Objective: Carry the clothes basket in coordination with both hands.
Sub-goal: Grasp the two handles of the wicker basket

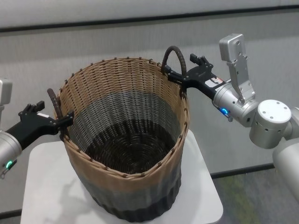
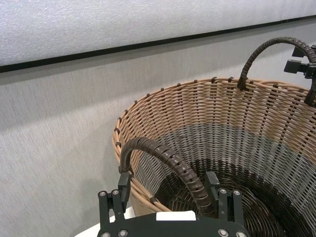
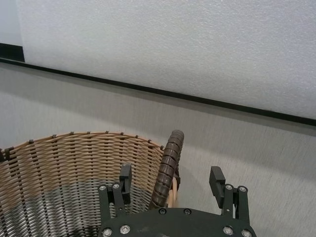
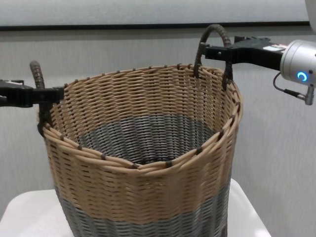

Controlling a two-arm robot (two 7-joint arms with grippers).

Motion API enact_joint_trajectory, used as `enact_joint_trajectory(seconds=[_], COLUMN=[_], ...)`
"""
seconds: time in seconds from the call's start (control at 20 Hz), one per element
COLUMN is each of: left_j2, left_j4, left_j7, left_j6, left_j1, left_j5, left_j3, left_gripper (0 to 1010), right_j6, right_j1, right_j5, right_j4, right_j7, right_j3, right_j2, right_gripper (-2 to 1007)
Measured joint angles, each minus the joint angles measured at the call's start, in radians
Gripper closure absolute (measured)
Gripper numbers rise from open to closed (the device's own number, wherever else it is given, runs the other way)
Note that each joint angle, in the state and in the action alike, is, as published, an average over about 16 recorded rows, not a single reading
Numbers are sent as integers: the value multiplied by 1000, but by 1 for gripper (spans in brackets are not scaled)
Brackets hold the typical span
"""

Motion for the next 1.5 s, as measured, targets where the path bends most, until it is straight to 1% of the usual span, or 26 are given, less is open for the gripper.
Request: enact_joint_trajectory(seconds=[1.2,1.5], left_j2=[1,1], left_j4=[-4,-5], left_j7=[6,6], left_j6=[2,2], left_j1=[2,2], left_j5=[3,4], left_j3=[2,2], left_gripper=[8,24], right_j6=[7,7], right_j1=[-1,-1], right_j5=[0,0], right_j4=[-3,-3], right_j7=[-3,-3], right_j3=[-2,-2], right_j2=[2,2], right_gripper=[5,45])
